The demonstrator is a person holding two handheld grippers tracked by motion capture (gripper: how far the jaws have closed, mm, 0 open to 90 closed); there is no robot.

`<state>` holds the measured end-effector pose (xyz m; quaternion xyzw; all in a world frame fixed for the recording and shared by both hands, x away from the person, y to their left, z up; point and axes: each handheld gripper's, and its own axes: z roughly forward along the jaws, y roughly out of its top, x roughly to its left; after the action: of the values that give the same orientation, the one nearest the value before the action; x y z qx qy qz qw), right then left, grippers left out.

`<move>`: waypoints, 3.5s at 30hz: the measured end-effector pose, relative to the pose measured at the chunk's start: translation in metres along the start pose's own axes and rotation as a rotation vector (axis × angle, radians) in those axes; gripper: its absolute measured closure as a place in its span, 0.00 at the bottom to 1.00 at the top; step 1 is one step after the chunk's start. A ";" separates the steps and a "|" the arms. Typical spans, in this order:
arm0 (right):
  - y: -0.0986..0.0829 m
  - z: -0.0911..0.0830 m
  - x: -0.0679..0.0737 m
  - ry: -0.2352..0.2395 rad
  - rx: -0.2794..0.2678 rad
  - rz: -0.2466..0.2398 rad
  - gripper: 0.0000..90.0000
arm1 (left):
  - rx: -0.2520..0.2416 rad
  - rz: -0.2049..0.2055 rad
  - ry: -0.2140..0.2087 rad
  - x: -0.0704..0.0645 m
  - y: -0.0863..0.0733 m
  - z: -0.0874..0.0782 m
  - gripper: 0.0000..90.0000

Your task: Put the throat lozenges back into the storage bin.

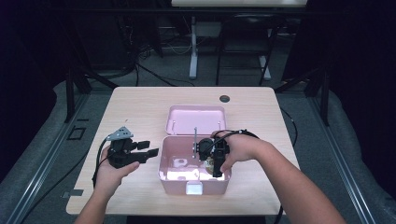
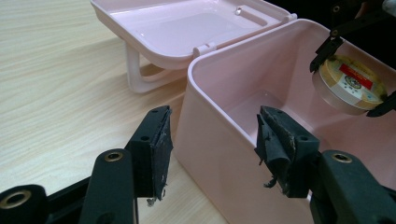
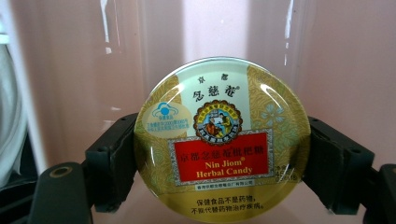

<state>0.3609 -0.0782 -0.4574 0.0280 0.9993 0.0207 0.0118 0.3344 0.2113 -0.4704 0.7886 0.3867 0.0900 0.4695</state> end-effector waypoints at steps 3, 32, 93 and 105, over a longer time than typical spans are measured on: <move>-0.001 0.005 -0.001 -0.004 0.007 0.003 0.22 | 0.000 0.004 0.000 0.000 0.000 0.001 0.50; 0.004 0.038 -0.003 -0.004 0.050 -0.001 0.22 | 0.007 0.006 -0.002 0.000 -0.001 0.003 0.50; 0.000 0.048 -0.006 0.025 -0.012 0.049 0.16 | 0.007 0.002 0.001 0.000 -0.002 0.004 0.50; 0.000 0.041 -0.005 0.024 -0.016 0.047 0.17 | 0.012 0.011 -0.001 -0.001 -0.001 0.005 0.50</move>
<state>0.3670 -0.0771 -0.4981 0.0511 0.9983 0.0296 -0.0003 0.3357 0.2077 -0.4735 0.7935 0.3827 0.0900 0.4646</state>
